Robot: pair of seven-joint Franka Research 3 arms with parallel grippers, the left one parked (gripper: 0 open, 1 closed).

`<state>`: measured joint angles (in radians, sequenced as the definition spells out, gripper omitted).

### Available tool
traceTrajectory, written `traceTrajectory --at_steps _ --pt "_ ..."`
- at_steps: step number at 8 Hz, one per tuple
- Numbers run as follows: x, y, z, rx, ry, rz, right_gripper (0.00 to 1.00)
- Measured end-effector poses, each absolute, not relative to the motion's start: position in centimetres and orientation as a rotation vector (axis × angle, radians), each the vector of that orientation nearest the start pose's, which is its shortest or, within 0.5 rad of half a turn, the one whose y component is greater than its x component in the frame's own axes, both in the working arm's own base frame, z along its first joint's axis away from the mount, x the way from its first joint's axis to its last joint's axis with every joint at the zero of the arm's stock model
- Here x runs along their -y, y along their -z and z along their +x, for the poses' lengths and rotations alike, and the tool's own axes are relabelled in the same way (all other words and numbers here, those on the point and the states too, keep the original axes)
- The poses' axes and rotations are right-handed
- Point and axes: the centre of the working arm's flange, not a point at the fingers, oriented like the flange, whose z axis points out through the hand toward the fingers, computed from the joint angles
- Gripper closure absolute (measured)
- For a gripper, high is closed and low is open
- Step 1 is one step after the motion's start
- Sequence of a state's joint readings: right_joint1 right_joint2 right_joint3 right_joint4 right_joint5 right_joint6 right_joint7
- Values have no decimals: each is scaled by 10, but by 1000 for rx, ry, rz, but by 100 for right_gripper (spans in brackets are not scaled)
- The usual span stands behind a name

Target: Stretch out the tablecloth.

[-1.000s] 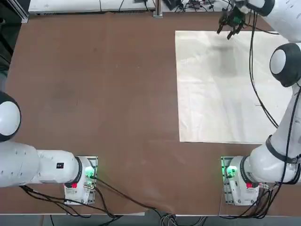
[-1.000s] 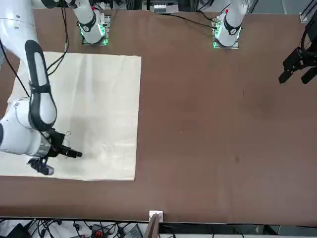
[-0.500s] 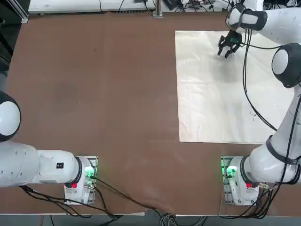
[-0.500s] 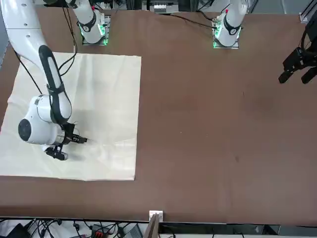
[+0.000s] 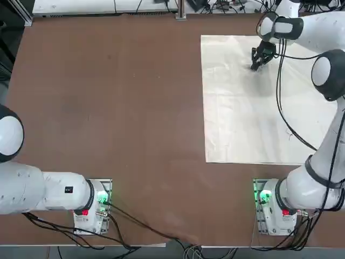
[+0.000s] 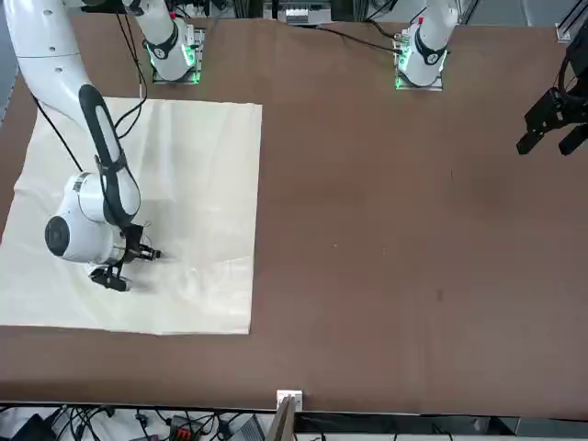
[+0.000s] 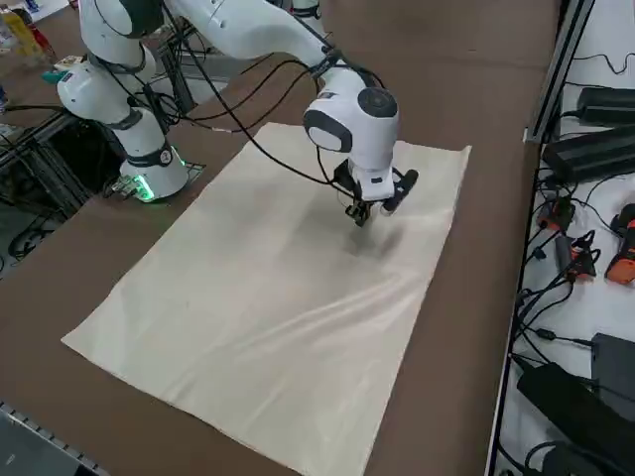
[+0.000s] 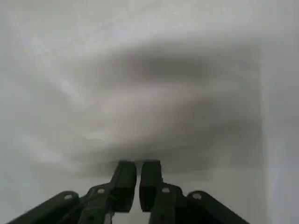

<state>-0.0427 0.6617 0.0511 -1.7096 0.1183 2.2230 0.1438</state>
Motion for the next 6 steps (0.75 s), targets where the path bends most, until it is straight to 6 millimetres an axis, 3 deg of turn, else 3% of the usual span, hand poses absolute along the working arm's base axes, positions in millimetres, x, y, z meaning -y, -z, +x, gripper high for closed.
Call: traceTrajectory --at_steps 6 --pt "-72 -192 656 -296 -203 -3021 86"
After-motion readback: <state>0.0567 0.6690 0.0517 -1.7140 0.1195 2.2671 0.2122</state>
